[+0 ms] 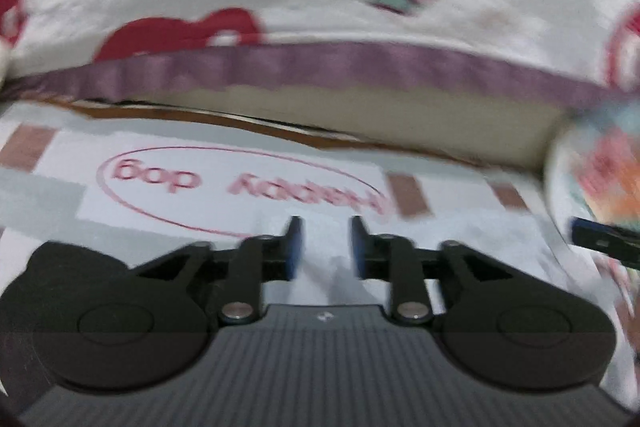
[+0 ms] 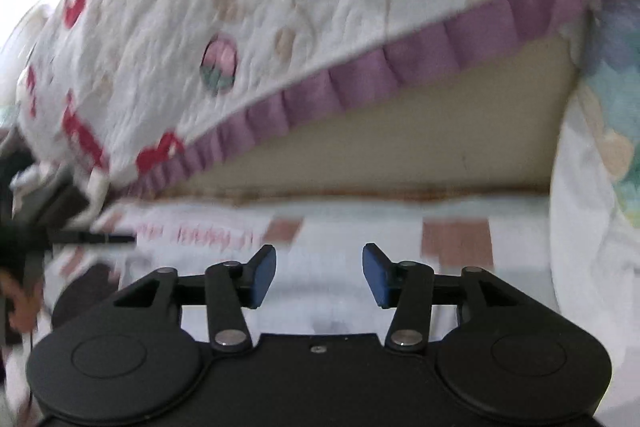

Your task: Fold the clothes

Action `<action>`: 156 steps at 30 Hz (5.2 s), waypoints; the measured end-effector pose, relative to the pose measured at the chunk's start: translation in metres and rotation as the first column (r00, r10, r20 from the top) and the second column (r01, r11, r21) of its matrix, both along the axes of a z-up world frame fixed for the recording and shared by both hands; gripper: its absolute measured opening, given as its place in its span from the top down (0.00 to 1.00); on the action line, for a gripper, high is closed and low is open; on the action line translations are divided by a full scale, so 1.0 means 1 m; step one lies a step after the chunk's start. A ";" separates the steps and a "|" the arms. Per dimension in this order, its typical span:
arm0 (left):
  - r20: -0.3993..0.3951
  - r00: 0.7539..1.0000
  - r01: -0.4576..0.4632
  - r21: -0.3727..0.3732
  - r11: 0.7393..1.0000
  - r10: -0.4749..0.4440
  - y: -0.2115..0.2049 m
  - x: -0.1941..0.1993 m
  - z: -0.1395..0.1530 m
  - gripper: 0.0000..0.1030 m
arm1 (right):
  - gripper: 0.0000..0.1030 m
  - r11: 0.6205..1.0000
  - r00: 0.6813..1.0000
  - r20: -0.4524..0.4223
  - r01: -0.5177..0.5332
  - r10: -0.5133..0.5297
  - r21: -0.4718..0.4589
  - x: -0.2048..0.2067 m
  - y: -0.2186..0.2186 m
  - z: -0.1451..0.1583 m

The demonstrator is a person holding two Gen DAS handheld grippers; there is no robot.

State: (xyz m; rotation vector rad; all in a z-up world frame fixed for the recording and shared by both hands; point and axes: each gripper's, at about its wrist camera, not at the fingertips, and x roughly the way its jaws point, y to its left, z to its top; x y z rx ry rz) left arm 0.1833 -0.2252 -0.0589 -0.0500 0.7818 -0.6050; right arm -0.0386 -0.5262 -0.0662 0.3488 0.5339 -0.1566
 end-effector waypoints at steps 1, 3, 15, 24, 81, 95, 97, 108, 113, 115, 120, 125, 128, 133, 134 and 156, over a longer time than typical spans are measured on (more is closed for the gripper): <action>0.003 0.999 0.049 0.015 0.999 -0.050 -0.002 -0.007 0.002 0.61 | 0.48 1.000 1.000 -0.024 -0.018 0.018 -0.007 -0.004 0.001 -0.007; -0.006 0.993 0.114 0.064 0.991 -0.114 -0.007 -0.015 -0.001 0.51 | 0.48 0.998 0.996 -0.072 -0.056 0.054 -0.019 -0.011 0.002 -0.020; -0.087 0.991 0.096 -0.025 0.995 -0.098 -0.006 0.003 -0.014 0.95 | 0.85 0.986 0.986 -0.005 -0.167 0.167 -0.025 0.009 0.007 -0.042; 0.092 0.996 -0.015 0.268 0.963 -0.010 -0.048 -0.006 -0.009 0.66 | 0.86 0.966 0.999 0.020 -0.044 0.051 -0.255 0.038 0.021 0.007; -0.140 0.975 0.189 0.105 0.976 -0.173 -0.055 -0.132 -0.038 0.53 | 0.87 0.672 0.823 -0.015 0.475 -0.568 0.568 -0.080 0.075 -0.099; -0.096 0.991 0.107 0.143 0.984 -0.094 0.026 -0.089 0.031 0.52 | 0.87 0.946 0.998 -0.050 -0.051 0.036 -0.319 0.042 0.174 0.038; -0.106 0.992 0.076 0.076 0.994 -0.067 0.050 -0.082 0.028 0.52 | 0.88 0.886 0.981 -0.147 -0.176 0.124 -0.429 0.062 0.205 0.033; -0.343 0.939 -0.094 -0.192 0.977 0.023 0.091 -0.044 -0.004 0.55 | 0.84 0.779 0.892 -0.408 -0.394 0.196 -0.488 0.099 0.279 -0.034; -0.408 0.910 -0.072 -0.342 0.937 -0.079 0.097 -0.039 -0.013 0.53 | 0.85 0.734 0.874 -0.456 -0.419 0.167 -0.534 0.105 0.291 -0.030; -0.468 0.879 -0.124 -0.409 0.904 -0.091 0.105 -0.033 -0.022 0.52 | 0.86 0.750 0.882 -0.451 -0.392 0.141 -0.533 0.106 0.288 -0.026; -0.524 0.847 -0.188 -0.452 0.872 -0.089 0.125 -0.022 -0.025 0.52 | 0.86 0.747 0.897 -0.426 -0.363 0.118 -0.557 0.097 0.302 -0.024; -0.527 0.846 -0.194 -0.436 0.879 -0.075 0.144 -0.022 -0.017 0.52 | 0.89 0.592 0.880 -0.469 -0.419 0.078 -0.688 0.089 0.320 -0.014; -0.516 0.851 -0.116 -0.362 0.925 -0.095 0.130 -0.025 -0.014 0.51 | 0.89 0.656 0.887 -0.446 -0.408 0.121 -0.635 0.092 0.317 -0.007; -0.486 0.866 -0.072 -0.348 0.935 -0.115 0.114 -0.033 -0.015 0.52 | 0.84 0.713 0.879 -0.453 -0.413 0.149 -0.567 0.098 0.324 -0.031; -0.480 0.869 -0.089 -0.388 0.917 -0.118 0.116 -0.034 -0.016 0.52 | 0.84 0.747 0.882 -0.445 -0.398 0.153 -0.532 0.097 0.321 -0.032; -0.182 0.981 -0.010 -0.384 0.923 -0.065 0.106 -0.036 0.014 0.55 | 0.59 0.997 0.979 -0.192 0.072 -0.073 -0.013 0.115 0.164 0.026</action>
